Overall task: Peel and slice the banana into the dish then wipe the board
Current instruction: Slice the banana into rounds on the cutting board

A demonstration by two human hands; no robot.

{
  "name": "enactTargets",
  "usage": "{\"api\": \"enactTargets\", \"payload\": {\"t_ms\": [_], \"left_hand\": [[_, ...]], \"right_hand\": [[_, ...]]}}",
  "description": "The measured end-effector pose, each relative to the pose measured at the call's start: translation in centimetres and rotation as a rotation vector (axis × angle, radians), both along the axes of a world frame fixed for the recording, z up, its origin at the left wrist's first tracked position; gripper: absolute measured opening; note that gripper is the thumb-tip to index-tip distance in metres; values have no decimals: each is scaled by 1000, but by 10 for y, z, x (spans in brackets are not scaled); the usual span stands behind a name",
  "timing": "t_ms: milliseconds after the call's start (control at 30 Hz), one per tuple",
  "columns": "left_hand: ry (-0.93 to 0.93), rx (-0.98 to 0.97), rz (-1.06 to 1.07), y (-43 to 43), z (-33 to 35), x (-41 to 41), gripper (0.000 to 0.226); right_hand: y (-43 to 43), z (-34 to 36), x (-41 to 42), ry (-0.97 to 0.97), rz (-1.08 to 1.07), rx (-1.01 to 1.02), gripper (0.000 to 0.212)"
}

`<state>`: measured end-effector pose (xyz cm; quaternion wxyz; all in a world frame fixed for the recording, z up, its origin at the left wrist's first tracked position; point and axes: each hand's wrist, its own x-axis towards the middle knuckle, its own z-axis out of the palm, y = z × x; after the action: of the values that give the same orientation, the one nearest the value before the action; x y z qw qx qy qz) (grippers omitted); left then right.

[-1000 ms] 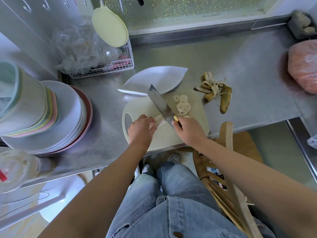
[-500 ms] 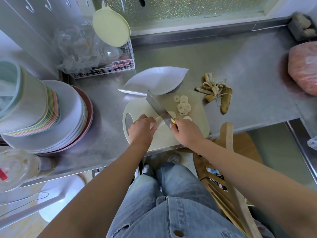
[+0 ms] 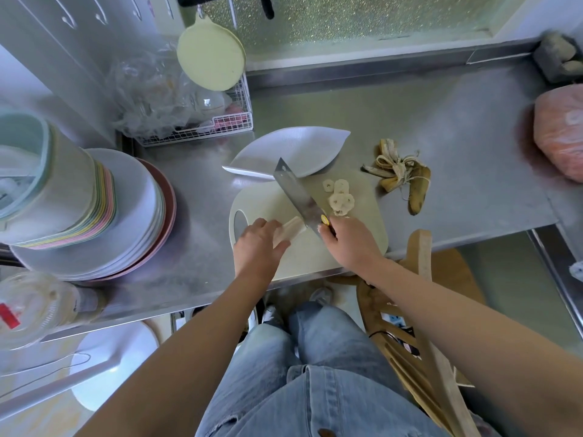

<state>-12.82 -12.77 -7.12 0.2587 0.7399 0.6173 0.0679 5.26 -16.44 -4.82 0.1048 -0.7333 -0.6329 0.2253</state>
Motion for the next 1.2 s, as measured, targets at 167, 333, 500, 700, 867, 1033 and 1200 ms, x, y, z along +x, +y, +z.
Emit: {"api": "enactTargets", "payload": {"t_ms": [167, 333, 500, 700, 867, 1033, 1200], "left_hand": [[39, -12, 1, 1, 4, 2, 29], [53, -27, -5, 3, 5, 4, 27], [58, -42, 8, 3, 4, 4, 26], [65, -34, 6, 3, 6, 5, 27], [60, -39, 12, 4, 6, 4, 26], [67, -47, 2, 4, 6, 4, 26], [62, -47, 4, 5, 5, 4, 26]], "right_hand": [[1, 8, -3, -18, 26, -69, 38], [1, 5, -3, -15, 37, -97, 31], [-1, -5, -7, -57, 35, -145, 27], [-5, -16, -13, -62, 30, -168, 25], [-6, -10, -8, -27, 13, -52, 30], [-3, 3, -5, 1, 14, -6, 32], [-3, 4, -6, -11, 43, -52, 31]]}}
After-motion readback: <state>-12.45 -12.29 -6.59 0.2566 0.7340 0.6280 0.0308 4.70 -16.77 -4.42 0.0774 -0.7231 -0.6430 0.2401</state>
